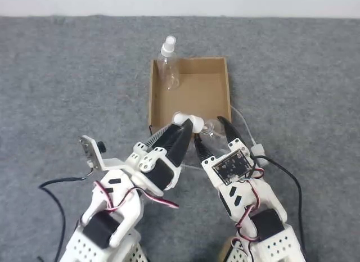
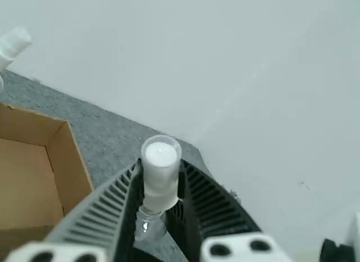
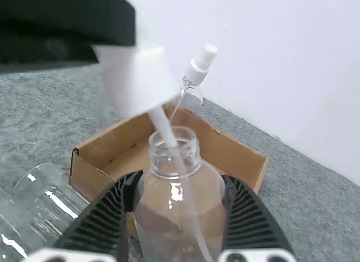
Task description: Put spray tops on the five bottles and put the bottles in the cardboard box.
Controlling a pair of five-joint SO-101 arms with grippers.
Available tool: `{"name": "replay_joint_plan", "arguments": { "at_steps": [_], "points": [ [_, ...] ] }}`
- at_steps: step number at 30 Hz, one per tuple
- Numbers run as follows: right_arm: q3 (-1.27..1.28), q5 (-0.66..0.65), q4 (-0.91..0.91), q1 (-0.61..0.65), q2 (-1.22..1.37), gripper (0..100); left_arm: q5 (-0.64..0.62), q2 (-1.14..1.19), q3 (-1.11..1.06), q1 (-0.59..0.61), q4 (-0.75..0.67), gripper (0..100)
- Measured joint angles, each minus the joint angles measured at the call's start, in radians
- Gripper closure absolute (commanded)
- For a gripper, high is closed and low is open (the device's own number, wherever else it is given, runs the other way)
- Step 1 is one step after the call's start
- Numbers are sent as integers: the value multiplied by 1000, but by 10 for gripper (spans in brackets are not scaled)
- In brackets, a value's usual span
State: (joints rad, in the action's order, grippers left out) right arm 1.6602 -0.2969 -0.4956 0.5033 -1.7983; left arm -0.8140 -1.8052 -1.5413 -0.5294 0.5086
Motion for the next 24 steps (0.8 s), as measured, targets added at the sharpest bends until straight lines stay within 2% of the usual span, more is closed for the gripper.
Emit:
{"name": "replay_joint_plan", "arguments": {
  "at_steps": [7,14,21,24],
  "points": [
    [0,0,0,0,0,947,63,0,-71,-9,-112,987],
    [0,-2,-2,11,0,947,110,0,-92,-14,-124,987],
    [0,-2,-2,6,0,947,186,0,-132,-101,-124,987],
    [0,-2,-2,9,0,947,195,0,-133,-101,-124,987]
  ]
}}
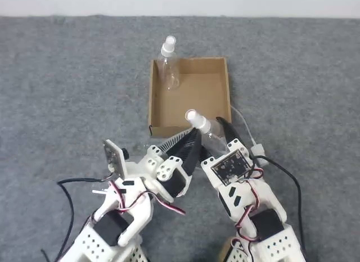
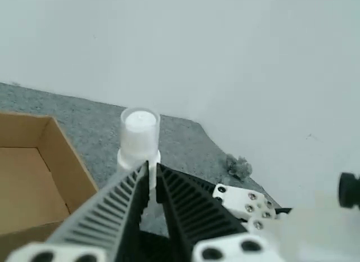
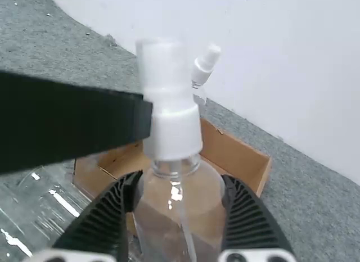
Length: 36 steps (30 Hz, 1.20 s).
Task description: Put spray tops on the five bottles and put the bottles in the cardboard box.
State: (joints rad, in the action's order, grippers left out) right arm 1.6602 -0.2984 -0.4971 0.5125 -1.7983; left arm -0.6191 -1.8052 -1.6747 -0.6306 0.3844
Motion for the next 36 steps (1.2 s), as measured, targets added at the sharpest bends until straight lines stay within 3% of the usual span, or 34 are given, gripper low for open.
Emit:
{"name": "replay_joint_plan", "arguments": {
  "at_steps": [13,21,27,36],
  "points": [
    [0,0,0,-2,0,947,6,0,0,5,0,987],
    [0,0,0,0,0,947,6,0,0,147,0,987],
    [0,0,0,0,0,947,92,0,0,242,0,987],
    [0,0,0,0,0,947,106,0,0,476,0,987]
  ]
}}
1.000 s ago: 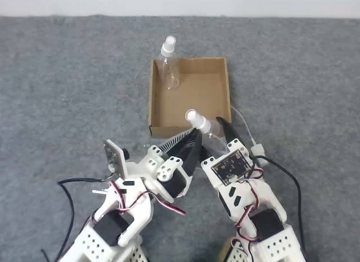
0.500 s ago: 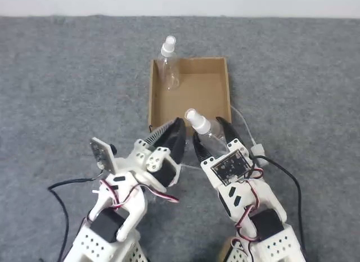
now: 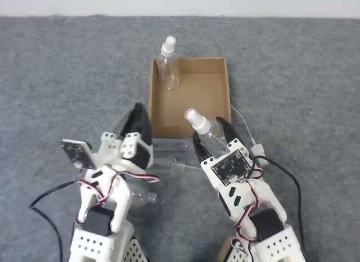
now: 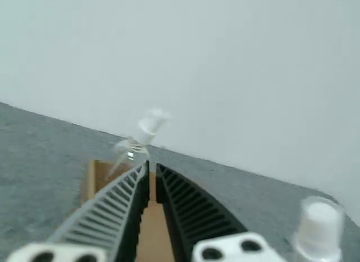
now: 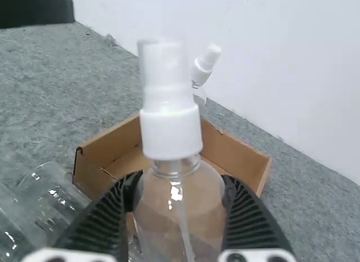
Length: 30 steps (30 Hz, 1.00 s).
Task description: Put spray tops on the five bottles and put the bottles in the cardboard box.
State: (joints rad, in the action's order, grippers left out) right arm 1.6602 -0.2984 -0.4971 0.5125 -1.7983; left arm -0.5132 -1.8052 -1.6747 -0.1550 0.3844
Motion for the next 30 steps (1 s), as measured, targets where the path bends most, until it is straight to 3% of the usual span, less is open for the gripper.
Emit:
{"name": "replay_joint_plan", "arguments": {
  "at_steps": [13,19,26,30],
  "points": [
    [0,44,0,-23,0,947,0,0,-23,272,3,987],
    [0,57,3,-20,0,947,0,0,-23,313,94,987],
    [0,272,12,-32,0,946,0,0,-23,353,178,987],
    [0,305,12,-28,0,943,0,0,-23,376,178,987]
  ]
}}
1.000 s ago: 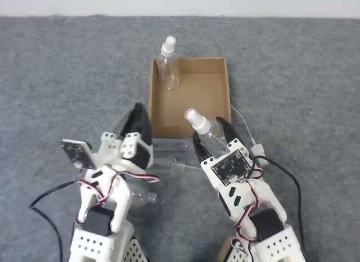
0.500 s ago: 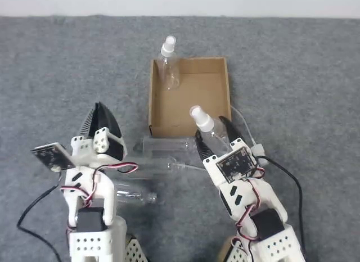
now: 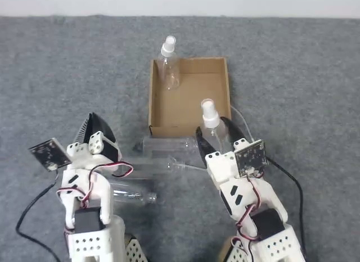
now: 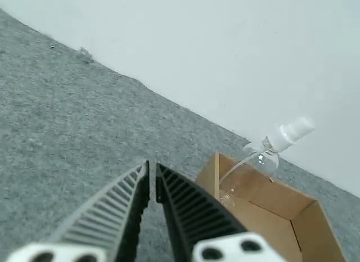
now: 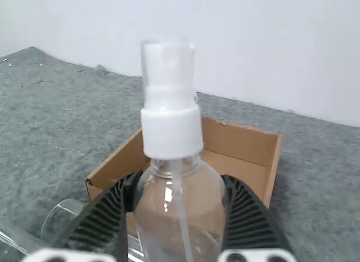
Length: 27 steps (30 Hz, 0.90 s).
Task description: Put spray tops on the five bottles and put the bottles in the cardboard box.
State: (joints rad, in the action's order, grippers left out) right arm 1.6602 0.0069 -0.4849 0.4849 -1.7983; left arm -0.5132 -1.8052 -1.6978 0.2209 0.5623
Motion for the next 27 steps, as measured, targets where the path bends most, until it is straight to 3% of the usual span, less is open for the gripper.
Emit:
{"name": "replay_joint_plan", "arguments": {
  "at_steps": [15,27],
  "points": [
    [-21,6,150,-2,0,946,0,0,0,2,0,987],
    [-265,6,150,-3,0,943,2,0,0,0,0,987]
  ]
}}
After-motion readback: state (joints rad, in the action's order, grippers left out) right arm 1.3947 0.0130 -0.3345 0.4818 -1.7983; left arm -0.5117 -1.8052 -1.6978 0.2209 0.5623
